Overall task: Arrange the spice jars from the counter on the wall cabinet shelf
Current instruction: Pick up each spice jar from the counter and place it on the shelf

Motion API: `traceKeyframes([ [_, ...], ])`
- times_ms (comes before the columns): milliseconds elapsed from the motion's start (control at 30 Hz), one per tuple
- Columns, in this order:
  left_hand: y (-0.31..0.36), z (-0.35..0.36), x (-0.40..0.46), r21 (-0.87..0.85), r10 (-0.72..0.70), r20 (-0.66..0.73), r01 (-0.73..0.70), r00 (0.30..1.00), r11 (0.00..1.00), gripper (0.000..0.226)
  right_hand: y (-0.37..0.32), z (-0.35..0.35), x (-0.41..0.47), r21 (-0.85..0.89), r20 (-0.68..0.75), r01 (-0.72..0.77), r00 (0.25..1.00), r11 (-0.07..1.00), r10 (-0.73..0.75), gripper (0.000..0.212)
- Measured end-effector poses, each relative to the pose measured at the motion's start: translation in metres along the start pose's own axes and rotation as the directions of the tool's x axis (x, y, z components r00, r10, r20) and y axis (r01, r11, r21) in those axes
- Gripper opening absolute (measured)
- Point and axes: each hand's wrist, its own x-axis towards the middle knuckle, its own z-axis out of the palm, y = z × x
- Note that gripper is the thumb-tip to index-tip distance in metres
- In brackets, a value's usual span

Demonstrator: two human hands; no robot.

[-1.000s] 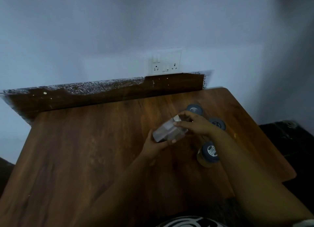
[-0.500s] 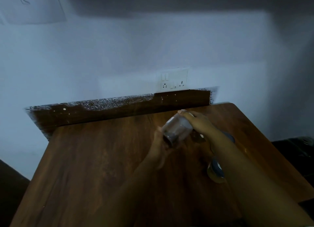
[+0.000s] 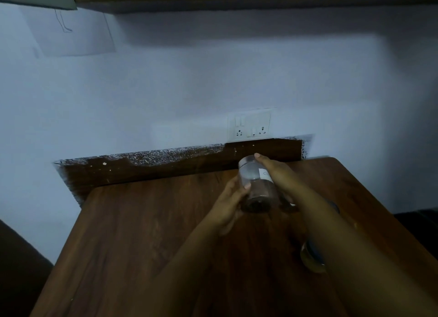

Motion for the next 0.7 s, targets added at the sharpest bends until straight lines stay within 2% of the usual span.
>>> traceKeyframes([
  [133,0.004,0.007,0.001,0.005,0.075,-0.031,-0.075,0.997,0.997,0.074,-0.013,-0.004,-0.007,0.065,0.080,-0.007,0.997,0.998,0.002,0.077],
  [267,0.007,0.011,0.002,0.032,0.055,0.038,-0.057,0.998,0.998,0.094,-0.018,-0.004,-0.013,0.042,-0.050,0.067,0.997,0.997,-0.065,0.061],
  [367,0.009,0.013,0.004,0.015,0.063,0.045,-0.064,0.997,0.998,0.096,-0.020,-0.005,-0.019,0.070,-0.074,0.101,0.993,0.992,-0.096,0.057],
  [533,0.011,0.015,0.002,0.000,0.087,0.043,-0.087,0.995,0.996,0.096,-0.026,-0.011,-0.029,0.068,-0.018,0.146,0.989,0.987,-0.145,0.051],
  [633,0.011,0.015,0.001,-0.142,0.088,0.068,-0.078,0.994,0.987,0.097,-0.026,-0.018,-0.033,0.144,0.095,0.185,0.975,0.972,-0.200,0.046],
  [700,0.010,0.013,0.000,-0.313,0.063,0.118,-0.023,0.991,0.950,0.111,-0.026,-0.021,-0.035,0.243,0.173,0.166,0.962,0.956,-0.211,0.039],
])
